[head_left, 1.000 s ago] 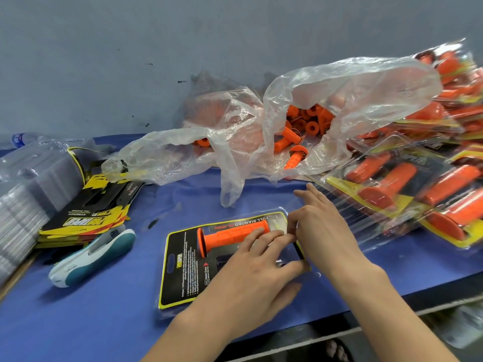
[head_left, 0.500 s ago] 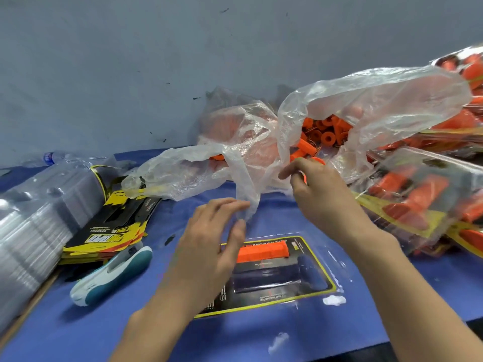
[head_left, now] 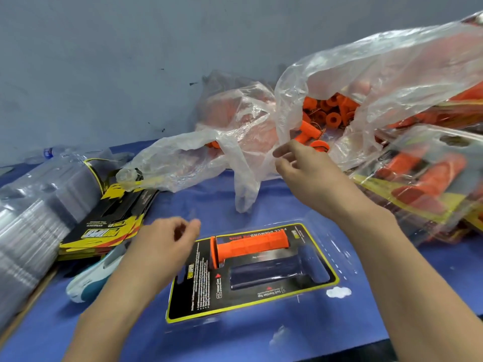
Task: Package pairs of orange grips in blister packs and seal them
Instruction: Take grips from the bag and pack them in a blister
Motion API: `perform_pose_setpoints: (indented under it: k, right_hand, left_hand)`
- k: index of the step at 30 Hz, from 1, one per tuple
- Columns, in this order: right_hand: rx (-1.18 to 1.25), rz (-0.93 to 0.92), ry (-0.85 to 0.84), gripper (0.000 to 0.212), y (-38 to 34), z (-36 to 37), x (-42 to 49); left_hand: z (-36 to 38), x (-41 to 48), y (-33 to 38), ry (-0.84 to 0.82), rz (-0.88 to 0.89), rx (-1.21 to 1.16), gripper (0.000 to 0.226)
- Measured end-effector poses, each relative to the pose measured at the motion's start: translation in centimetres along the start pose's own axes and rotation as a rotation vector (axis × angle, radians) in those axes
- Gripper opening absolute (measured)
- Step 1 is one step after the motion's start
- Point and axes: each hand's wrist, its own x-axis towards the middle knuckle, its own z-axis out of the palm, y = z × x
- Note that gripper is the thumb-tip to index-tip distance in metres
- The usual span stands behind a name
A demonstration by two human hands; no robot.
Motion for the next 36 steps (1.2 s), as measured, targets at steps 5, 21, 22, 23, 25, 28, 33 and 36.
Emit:
perform_pose_setpoints:
  k: [5,21,22,23,25,28,33,36]
  right_hand:
    - [-0.097,-0.013,-0.063,0.028,1.0,0.9,-1.9]
    - [0.420,0.145,0.154,0.026,1.3,-1.8,-0.2]
    - [0.580,0.238,0.173,0.021,1.3,-2.1,0.3]
    - [0.717,0.326,0.191,0.015,1.4,-2.4,0.8]
    - [0.898,0.434,0.232,0.013,1.6,-3.0,1.5]
    - [0.989,0.504,0.292,0.017,2.5,-3.5,2.0]
    - [0.975,0.519,0.368,0.014,4.0,-4.3,2.7]
    - [0.974,0.523,0.396,0.016,5.1,-4.9,2.9]
  left_hand:
    - [1.5,-1.5,1.1,-0.139,-0.074,0.108,0.042]
    - [0.3,0.4,4.2,0.021,-0.002,0.058,0.046]
    - [0.4,1.7,6.0,0.049,0.084,-0.007,0.040]
    - [1.0,3.1,8.2,0.057,0.169,-0.063,0.035]
    - [3.4,6.8,12.7,0.014,0.306,-0.069,0.025]
    - [8.6,12.5,18.6,-0.172,0.330,-0.014,0.025]
    - [14.9,17.9,22.7,-0.367,0.264,0.102,0.030]
    - [16.8,19.5,23.2,-0.499,0.191,0.130,0.031]
